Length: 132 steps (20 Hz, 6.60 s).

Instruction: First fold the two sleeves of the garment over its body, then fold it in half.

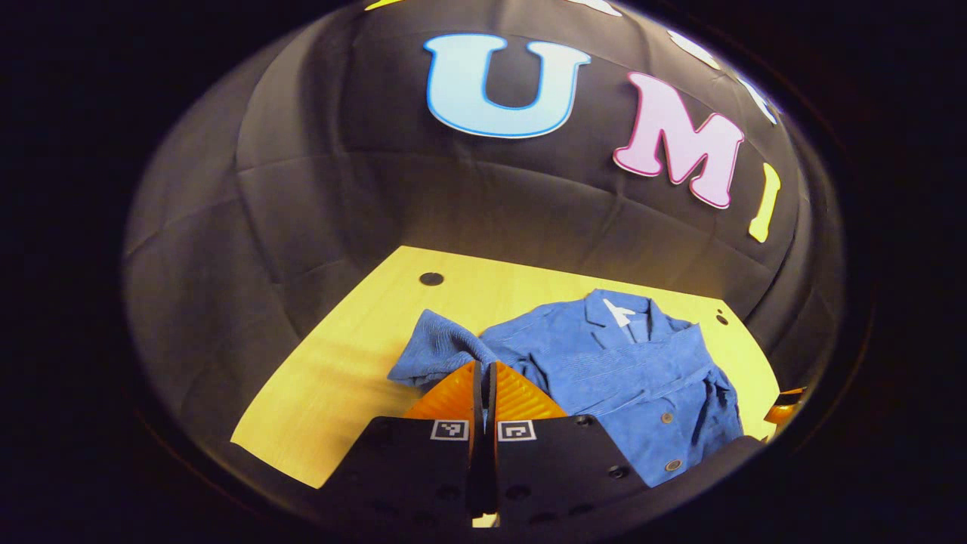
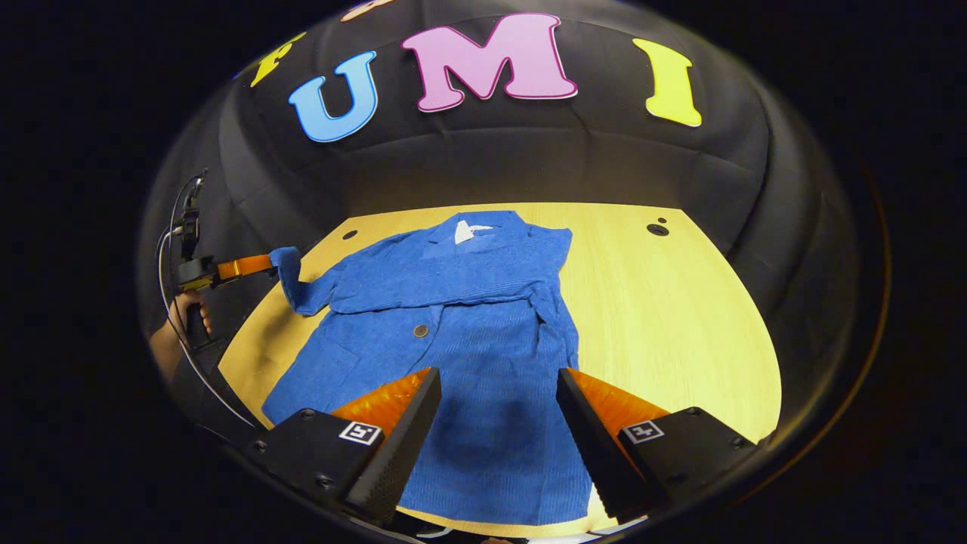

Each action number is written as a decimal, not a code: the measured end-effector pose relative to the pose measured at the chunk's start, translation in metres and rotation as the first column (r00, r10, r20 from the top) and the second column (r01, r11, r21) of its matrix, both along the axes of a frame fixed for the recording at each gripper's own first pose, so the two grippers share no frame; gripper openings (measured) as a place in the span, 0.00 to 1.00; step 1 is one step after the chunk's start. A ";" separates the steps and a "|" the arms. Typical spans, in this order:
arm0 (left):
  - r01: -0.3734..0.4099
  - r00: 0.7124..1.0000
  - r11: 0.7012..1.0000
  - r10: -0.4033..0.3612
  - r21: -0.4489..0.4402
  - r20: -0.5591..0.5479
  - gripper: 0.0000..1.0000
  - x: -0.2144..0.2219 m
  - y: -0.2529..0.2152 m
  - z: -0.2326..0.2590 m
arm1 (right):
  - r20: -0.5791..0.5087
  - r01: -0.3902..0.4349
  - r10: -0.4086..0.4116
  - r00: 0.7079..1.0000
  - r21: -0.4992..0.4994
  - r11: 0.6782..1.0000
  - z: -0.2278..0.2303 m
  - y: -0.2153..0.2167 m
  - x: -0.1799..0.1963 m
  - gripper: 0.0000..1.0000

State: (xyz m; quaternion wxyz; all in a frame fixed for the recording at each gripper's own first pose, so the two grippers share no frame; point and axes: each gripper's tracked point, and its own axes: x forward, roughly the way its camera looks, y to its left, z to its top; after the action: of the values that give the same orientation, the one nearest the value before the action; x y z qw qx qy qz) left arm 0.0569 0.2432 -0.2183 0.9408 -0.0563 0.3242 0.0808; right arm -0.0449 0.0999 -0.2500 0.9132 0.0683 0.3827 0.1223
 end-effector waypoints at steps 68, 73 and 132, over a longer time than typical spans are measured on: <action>0.062 0.916 0.997 -0.041 0.039 -0.399 0.85 -0.212 -0.070 -0.116 | -0.309 -0.125 0.066 0.949 -0.178 0.976 -0.094 -0.052 -0.131 0.99; 0.045 0.894 0.999 -0.029 0.024 -0.448 0.86 -0.234 -0.068 -0.136 | -0.350 -0.142 0.065 0.934 -0.200 0.969 -0.102 -0.057 -0.151 0.99; 0.117 0.991 0.993 -0.115 0.028 -0.061 0.00 0.091 -0.095 0.024 | 0.111 -0.051 0.040 0.993 0.099 0.994 0.072 -0.014 0.186 0.05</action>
State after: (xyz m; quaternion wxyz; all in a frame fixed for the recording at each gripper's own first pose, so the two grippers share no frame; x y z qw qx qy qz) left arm 0.1483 0.1480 -0.1944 0.9347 -0.0203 0.3534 0.0326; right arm 0.1416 0.0860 -0.1776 0.9250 0.0991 0.3271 0.1660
